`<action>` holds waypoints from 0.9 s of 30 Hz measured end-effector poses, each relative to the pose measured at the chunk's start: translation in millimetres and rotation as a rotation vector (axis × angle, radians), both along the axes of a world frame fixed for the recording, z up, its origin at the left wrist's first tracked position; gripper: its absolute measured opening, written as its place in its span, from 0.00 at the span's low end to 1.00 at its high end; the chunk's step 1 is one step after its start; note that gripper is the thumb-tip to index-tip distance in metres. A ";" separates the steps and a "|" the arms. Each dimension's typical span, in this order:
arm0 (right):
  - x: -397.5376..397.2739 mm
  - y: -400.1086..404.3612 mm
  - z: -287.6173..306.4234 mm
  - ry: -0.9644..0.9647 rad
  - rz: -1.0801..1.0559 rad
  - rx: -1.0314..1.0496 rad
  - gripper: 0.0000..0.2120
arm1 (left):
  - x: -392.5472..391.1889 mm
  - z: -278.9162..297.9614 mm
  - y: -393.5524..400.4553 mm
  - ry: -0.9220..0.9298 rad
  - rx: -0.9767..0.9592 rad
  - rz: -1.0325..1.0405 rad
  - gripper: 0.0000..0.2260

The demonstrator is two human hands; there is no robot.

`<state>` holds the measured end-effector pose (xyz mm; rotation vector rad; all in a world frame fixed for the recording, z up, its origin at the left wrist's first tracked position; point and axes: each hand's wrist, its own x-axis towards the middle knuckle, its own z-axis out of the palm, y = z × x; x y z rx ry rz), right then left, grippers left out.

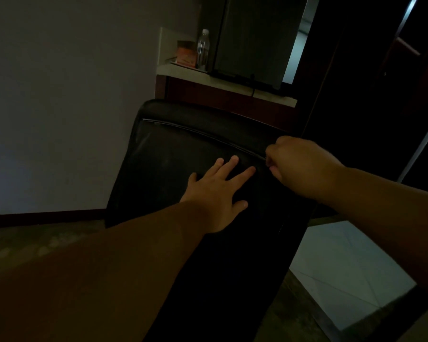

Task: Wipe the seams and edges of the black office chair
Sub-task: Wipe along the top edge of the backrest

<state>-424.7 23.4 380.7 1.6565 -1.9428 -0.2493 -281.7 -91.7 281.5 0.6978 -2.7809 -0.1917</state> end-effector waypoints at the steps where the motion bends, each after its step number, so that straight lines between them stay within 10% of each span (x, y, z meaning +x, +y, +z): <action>1: -1.3 -0.3 1.2 0.020 0.003 -0.032 0.08 | 0.3 -0.1 -0.3 0.001 -0.012 0.001 0.34; 27: -0.8 -12.6 -0.8 0.122 0.006 0.034 0.08 | 0.5 -6.5 -2.1 0.114 0.055 -0.041 0.32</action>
